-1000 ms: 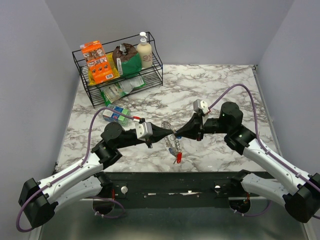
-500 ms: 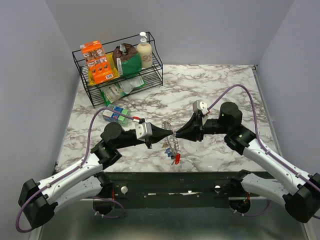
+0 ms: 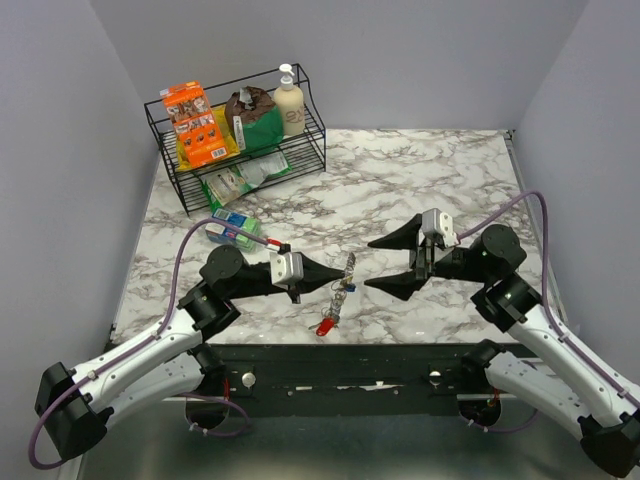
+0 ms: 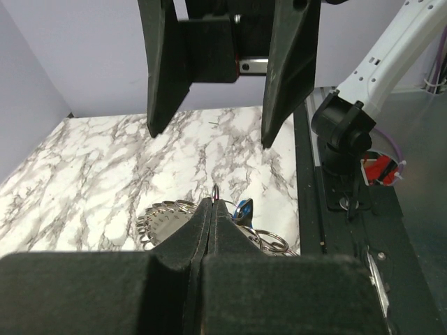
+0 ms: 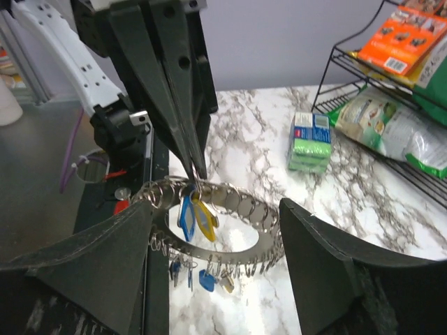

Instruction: Put the keys on the keyring

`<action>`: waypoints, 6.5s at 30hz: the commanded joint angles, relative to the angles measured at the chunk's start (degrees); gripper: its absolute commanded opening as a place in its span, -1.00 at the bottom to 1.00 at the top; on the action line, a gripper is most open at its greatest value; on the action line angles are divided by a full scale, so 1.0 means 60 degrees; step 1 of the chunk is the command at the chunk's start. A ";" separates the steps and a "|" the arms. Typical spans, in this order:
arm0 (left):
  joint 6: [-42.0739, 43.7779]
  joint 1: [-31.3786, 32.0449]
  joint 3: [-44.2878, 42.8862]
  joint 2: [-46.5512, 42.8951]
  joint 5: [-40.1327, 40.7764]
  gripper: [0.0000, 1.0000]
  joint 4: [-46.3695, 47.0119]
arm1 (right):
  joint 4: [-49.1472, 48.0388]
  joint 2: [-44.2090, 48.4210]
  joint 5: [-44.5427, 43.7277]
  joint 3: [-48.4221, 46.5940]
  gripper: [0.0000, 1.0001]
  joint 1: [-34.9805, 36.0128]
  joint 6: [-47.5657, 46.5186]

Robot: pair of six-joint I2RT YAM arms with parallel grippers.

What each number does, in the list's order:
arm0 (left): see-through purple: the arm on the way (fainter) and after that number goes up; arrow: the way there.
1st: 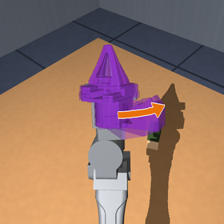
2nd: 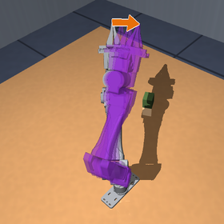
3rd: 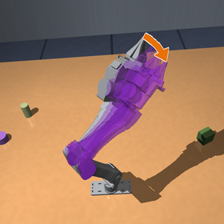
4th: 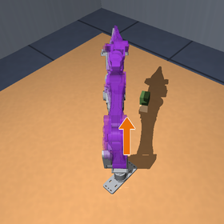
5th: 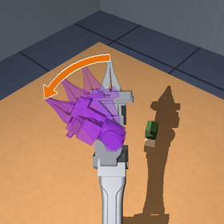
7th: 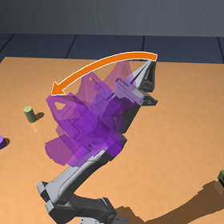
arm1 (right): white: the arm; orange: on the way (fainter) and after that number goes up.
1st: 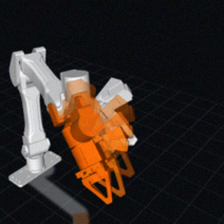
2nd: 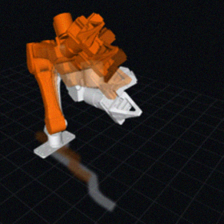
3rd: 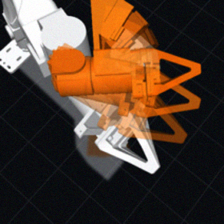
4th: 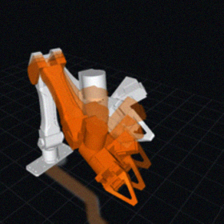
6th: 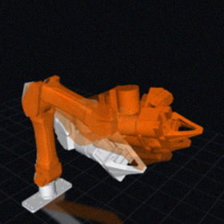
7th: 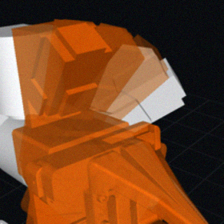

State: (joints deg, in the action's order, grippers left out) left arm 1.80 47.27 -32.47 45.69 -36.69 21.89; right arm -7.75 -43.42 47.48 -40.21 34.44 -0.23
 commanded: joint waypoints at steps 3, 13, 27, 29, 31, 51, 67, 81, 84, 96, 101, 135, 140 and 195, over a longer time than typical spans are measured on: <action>0.0139 0.0003 -0.0550 -0.0057 -0.0580 -1.00 0.0233 | -0.1300 -0.0701 0.1123 -0.0052 0.50 0.0017 0.0886; -0.0168 -0.0011 -0.0550 0.0353 -0.0580 -1.00 0.1141 | -0.1755 -0.1157 0.1490 0.0006 0.13 0.0135 0.1195; -0.0271 0.0003 -0.0638 0.0500 -0.0521 -1.00 0.1552 | -0.1829 -0.1582 0.1827 0.0080 -0.18 0.0208 0.1152; -0.0503 -0.0011 -0.0551 0.0544 -0.0550 -1.00 0.1844 | -0.1872 -0.1597 0.1827 0.0094 -0.28 0.0208 0.1166; -0.0710 0.0003 -0.0507 0.0588 -0.0609 -1.00 0.2093 | -0.1946 -0.1626 0.1885 0.0080 -0.51 0.0222 0.1195; 0.0138 0.0003 -0.0799 0.0178 -0.0316 -0.99 0.0133 | -0.0793 -0.1538 0.1242 -0.0315 -0.99 0.0222 0.0656; 0.1793 -0.0011 -0.2234 0.0221 0.0225 0.18 -0.4330 | 0.2257 -0.2518 0.0657 -0.1677 -0.99 0.0208 -0.0855; 0.2937 -0.0011 -0.5135 0.2857 0.1075 0.25 -0.8247 | 0.4280 -0.3633 -0.0765 -0.2572 -0.99 0.0296 -0.1470; 0.3010 -0.0011 -0.5223 0.3224 0.1002 0.24 -0.8321 | 0.4265 -0.3647 -0.0795 -0.2542 -0.99 0.0296 -0.1500; 0.3288 -0.0011 -0.5501 0.4030 0.0914 0.19 -0.8028 | 0.4163 -0.3574 -0.0619 -0.2425 -0.99 0.0325 -0.1558; 0.3464 -0.0011 -0.5692 0.4322 0.0856 0.06 -0.8072 | 0.4119 -0.3530 -0.0590 -0.2367 -0.99 0.0325 -0.1558; 0.3948 -0.0290 -0.5811 0.4514 0.0402 -1.00 -0.8571 | 0.3739 -0.3296 -0.1014 -0.2279 -0.91 0.0325 -0.1251; 0.3261 -0.0290 -0.5078 0.4076 0.0387 -1.00 -0.7400 | 0.3533 -0.3033 -0.1307 -0.2220 -0.49 0.0325 -0.0944; -0.3024 -0.0583 0.1838 0.2301 0.1281 -1.00 0.9505 | -0.0232 -0.0146 -0.1295 -0.0184 0.61 -0.0246 0.1093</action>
State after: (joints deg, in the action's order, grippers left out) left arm -14.41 44.21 -20.80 57.87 -25.52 67.96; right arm -5.65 -45.54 35.27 -42.11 33.39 6.20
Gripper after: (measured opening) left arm 0.008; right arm 0.806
